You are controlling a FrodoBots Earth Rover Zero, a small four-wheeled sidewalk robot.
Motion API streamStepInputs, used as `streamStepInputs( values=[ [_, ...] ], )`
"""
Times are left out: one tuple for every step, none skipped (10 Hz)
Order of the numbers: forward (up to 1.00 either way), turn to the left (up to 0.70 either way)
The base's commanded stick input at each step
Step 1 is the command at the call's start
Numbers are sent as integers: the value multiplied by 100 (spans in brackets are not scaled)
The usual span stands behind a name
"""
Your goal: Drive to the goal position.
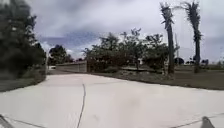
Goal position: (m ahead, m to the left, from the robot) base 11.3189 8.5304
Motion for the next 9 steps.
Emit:
streamStepInputs(
  values=[
    [85,0],
    [85,0],
    [85,0],
    [85,0],
    [85,0],
    [85,0],
    [85,0],
    [85,0],
    [85,8]
  ],
)
